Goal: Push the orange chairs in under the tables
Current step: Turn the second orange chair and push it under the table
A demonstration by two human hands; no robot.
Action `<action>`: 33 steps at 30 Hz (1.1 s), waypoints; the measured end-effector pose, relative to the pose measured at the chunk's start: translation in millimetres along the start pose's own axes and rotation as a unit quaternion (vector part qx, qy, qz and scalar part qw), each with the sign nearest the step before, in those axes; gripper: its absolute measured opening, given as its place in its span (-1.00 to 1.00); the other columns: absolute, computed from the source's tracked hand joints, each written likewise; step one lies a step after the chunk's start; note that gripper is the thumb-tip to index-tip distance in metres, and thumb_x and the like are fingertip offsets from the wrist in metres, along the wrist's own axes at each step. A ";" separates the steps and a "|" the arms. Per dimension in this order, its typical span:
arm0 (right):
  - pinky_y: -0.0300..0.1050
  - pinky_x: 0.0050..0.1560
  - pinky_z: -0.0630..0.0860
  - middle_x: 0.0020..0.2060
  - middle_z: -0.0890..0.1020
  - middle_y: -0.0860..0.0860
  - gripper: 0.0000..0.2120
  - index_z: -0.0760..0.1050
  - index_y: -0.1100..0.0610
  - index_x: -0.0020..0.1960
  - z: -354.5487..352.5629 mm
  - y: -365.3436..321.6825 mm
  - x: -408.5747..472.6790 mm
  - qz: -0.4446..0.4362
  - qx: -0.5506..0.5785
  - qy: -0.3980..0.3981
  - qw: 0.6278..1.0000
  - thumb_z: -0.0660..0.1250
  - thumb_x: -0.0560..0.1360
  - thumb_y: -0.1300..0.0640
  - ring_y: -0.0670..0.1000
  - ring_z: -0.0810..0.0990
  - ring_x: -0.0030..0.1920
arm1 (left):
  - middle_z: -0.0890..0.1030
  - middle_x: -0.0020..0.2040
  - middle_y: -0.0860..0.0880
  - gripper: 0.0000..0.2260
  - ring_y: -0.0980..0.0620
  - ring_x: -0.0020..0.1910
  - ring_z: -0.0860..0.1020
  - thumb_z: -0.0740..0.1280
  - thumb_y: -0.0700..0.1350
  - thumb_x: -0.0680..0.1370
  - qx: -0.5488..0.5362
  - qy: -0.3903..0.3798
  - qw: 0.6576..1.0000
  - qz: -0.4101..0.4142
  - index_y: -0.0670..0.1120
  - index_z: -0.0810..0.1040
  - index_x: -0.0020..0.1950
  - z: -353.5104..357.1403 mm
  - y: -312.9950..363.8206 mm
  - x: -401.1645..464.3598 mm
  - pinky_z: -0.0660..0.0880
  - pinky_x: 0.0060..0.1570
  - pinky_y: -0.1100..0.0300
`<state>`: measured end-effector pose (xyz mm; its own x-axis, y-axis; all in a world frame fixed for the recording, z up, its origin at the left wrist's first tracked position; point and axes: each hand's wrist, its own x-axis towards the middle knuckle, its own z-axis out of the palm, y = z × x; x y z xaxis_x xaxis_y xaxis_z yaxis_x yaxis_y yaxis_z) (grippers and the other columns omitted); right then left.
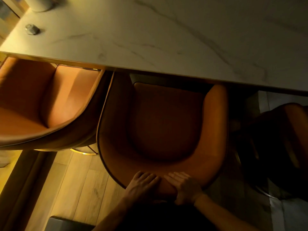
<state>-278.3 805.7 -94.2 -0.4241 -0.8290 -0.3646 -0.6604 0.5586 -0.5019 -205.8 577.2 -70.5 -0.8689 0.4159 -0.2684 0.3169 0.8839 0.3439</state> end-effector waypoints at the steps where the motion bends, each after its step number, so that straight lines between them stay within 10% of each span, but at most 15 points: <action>1: -0.15 0.06 0.55 0.14 0.64 -0.06 -0.15 0.45 -0.04 0.32 -3.2 1.8 1.2 0.004 0.001 0.005 1.000 0.30 0.12 -0.43 -0.04 0.64 0.07 | 0.63 0.11 0.13 -0.33 0.11 0.05 0.60 0.05 0.54 0.41 0.004 0.004 1.000 0.001 0.11 0.54 0.21 -1.7 -0.8 2.9 0.52 0.06 0.10; 8: 0.00 0.17 0.51 0.22 0.61 0.02 -0.21 0.43 0.02 0.37 -24.5 14.5 9.1 0.041 0.008 0.033 0.999 -0.02 0.40 -0.49 0.07 0.61 0.16 | 0.63 0.09 0.12 -0.32 0.09 0.02 0.61 0.04 0.56 0.40 -0.001 0.018 1.000 -0.017 0.10 0.54 0.19 -20.7 -3.0 27.0 0.51 0.06 0.07; 33: 0.05 0.27 0.45 0.26 0.57 0.03 -0.18 0.39 0.04 0.39 -51.8 43.2 30.7 0.044 0.050 0.077 0.995 0.35 0.29 -0.42 0.08 0.56 0.22 | 0.62 0.15 0.09 -0.30 0.05 0.09 0.59 0.15 0.54 0.37 -0.057 0.051 0.996 -0.035 0.06 0.53 0.24 -44.6 -13.7 69.7 0.48 0.12 0.02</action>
<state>-351.9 802.9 -86.5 -0.5731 -0.7665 -0.2900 -0.5551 0.6233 -0.5507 -287.6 584.6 -53.8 -0.9237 0.3241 -0.2041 0.2134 0.8780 0.4285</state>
